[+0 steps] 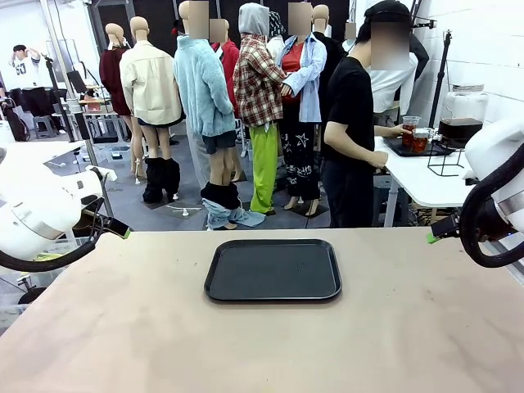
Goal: Pour the drink into the iced cup.
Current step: Open the gripper to release the iced cup you were holding.
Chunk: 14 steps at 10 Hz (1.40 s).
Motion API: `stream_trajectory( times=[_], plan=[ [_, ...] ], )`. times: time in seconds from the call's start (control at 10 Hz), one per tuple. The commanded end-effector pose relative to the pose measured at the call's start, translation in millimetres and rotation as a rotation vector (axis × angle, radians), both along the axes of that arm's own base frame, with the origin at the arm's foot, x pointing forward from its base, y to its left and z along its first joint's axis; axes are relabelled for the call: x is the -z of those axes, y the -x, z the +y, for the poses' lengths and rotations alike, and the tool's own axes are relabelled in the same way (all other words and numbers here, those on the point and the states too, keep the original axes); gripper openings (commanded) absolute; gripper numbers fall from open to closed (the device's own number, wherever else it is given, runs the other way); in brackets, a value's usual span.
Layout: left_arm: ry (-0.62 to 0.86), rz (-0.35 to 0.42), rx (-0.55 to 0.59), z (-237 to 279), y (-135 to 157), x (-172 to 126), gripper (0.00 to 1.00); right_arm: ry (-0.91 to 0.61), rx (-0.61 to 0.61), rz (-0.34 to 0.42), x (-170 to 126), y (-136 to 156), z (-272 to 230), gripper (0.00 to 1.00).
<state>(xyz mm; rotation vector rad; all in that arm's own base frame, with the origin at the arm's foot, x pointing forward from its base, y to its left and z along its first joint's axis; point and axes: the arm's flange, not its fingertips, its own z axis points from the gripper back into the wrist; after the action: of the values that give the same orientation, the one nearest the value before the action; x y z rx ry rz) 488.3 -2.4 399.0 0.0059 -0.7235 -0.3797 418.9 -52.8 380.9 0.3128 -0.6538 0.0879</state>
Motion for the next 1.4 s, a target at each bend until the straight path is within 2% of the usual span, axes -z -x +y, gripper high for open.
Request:
stream_trajectory(
  times=[0.0, 1.3],
  plan=[
    [0.006, -0.013, -0.008, 0.4, 1.4, 3.7, 1.0, -0.001, -0.005, -0.01, 1.9, 0.7, 0.4, 1.0],
    [0.006, -0.013, -0.008, 0.4, 1.4, 3.7, 1.0, -0.001, -0.005, -0.01, 1.9, 0.7, 0.4, 1.0]
  ],
)
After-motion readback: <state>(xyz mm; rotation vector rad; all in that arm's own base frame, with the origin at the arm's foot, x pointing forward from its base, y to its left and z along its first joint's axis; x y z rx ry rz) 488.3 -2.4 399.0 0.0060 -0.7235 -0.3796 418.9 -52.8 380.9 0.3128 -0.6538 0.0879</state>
